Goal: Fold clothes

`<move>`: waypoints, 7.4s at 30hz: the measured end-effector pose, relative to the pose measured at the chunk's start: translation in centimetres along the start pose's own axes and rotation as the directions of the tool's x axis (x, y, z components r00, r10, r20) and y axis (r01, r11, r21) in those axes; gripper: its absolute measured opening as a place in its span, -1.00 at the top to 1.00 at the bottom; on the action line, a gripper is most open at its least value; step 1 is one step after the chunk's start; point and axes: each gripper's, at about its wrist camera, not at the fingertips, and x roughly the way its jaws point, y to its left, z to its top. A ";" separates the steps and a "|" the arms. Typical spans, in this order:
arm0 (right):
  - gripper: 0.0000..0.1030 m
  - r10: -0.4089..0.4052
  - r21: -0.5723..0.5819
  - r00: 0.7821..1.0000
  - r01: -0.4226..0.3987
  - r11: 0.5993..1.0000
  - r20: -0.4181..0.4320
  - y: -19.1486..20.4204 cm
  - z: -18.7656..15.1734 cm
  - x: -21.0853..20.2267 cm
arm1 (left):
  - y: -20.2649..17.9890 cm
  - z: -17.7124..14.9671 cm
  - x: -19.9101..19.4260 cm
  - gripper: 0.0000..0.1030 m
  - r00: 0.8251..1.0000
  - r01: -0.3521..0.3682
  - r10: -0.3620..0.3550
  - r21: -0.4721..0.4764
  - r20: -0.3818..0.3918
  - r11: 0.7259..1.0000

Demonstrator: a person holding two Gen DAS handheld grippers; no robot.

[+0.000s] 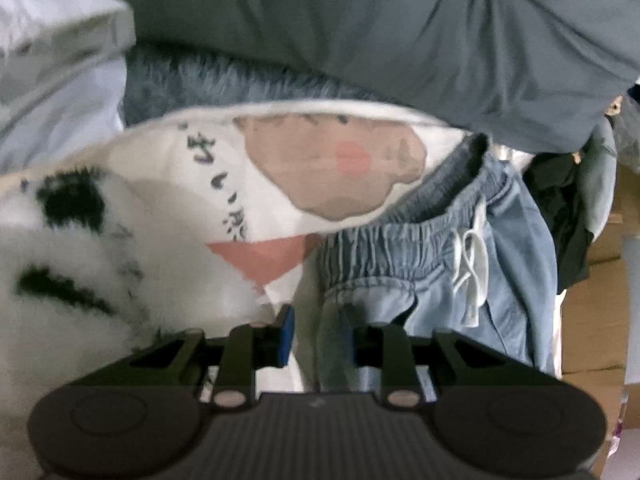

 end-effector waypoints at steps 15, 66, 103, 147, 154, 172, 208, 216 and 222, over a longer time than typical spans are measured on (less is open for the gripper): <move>0.81 0.008 0.002 1.000 -0.008 1.000 -0.017 0.0 0.0 0.4 | 0.3 -0.4 -0.6 0.48 0.994 0.108 -0.105 -0.077 0.043 0.991; 0.83 0.265 -0.133 0.923 -0.311 0.941 -0.278 3.2 -3.0 -2.3 | -3.8 3.1 -4.6 0.76 0.996 -0.062 0.046 0.211 0.079 0.976; 0.20 0.317 -0.191 0.947 -0.320 0.928 -0.049 -0.1 11.3 -1.7 | -0.2 4.2 -0.8 0.49 0.991 -0.131 0.135 0.142 -0.017 0.981; 0.01 0.534 -0.788 0.845 -0.311 0.531 0.026 30.9 43.3 19.0 | -0.6 3.0 1.8 0.36 0.978 -0.207 0.205 0.099 0.031 0.973; -0.02 0.446 -0.842 0.895 -0.260 0.472 -0.027 31.7 41.7 20.7 | -0.6 3.0 2.1 0.36 0.977 -0.215 0.213 0.129 0.026 0.968; 0.88 0.467 -0.880 0.873 -0.106 0.463 0.140 32.1 42.8 14.0 | -3.9 4.8 -3.0 0.90 0.936 -0.285 0.214 0.246 0.278 0.926; 0.10 0.489 -0.574 0.836 -0.279 0.770 0.250 23.5 41.5 12.1 | -6.4 9.1 -1.5 -0.32 0.917 -0.383 0.311 0.329 0.251 0.863; 0.09 0.400 -0.466 0.861 -0.227 0.855 0.315 14.6 36.9 4.5 | -11.2 7.9 -2.0 -0.33 0.923 -0.375 0.281 0.441 0.264 0.816; -0.01 0.304 -0.342 0.868 -0.169 0.924 0.393 7.2 32.4 -2.5 | -14.5 6.1 -3.2 -0.40 0.937 -0.343 0.269 0.434 0.224 0.833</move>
